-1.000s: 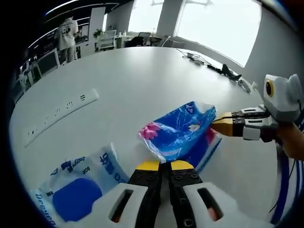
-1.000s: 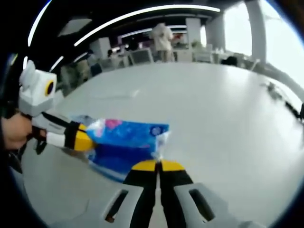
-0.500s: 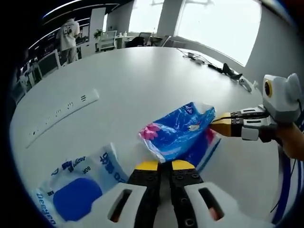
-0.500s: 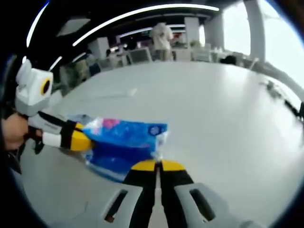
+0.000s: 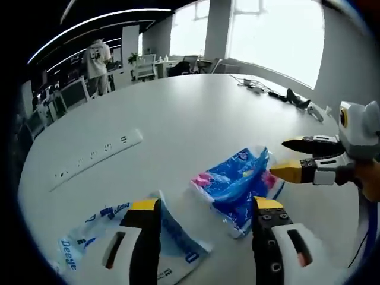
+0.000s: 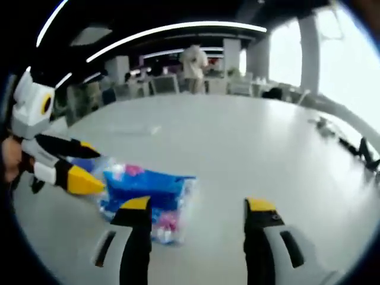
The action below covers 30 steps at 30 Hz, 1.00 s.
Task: Arrange the tabletop items into an orderly group along one side of the table until the central work area is clear of visible clutter.
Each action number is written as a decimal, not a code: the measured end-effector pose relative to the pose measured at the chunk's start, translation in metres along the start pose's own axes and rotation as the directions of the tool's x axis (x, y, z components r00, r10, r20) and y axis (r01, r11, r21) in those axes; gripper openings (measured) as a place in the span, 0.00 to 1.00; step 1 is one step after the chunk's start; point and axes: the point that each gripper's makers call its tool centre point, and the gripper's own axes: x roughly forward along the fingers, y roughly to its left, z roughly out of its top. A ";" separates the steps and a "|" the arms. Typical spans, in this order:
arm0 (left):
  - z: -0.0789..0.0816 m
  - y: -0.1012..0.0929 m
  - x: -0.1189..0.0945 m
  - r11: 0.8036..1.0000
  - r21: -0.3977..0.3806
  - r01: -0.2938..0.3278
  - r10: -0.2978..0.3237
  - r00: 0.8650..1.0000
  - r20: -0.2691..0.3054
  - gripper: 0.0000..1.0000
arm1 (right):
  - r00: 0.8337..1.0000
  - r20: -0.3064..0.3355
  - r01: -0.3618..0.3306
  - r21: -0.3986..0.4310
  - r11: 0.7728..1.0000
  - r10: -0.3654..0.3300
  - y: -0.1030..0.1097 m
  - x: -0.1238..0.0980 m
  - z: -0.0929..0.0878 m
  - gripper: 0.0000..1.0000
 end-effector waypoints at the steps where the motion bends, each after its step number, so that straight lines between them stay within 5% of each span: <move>1: -0.001 0.000 -0.002 1.000 0.015 0.001 -0.001 1.000 -0.003 0.64 | 1.000 -0.001 -0.002 -0.009 1.000 0.002 0.002 -0.001 0.001 0.60; 7: 0.005 -0.003 -0.012 1.000 0.012 0.016 -0.017 1.000 0.022 0.64 | 1.000 0.017 -0.010 -0.028 1.000 0.010 0.012 -0.005 0.010 0.59; 14: 0.009 -0.002 -0.036 0.995 0.101 -0.006 0.000 0.998 0.066 0.63 | 0.999 0.027 -0.042 -0.046 0.998 0.043 0.031 -0.011 0.009 0.59; 30: -0.029 0.048 -0.115 0.994 0.043 -0.101 0.097 0.992 0.084 0.66 | 0.993 0.060 -0.095 -0.058 0.994 0.098 0.090 -0.043 0.017 0.59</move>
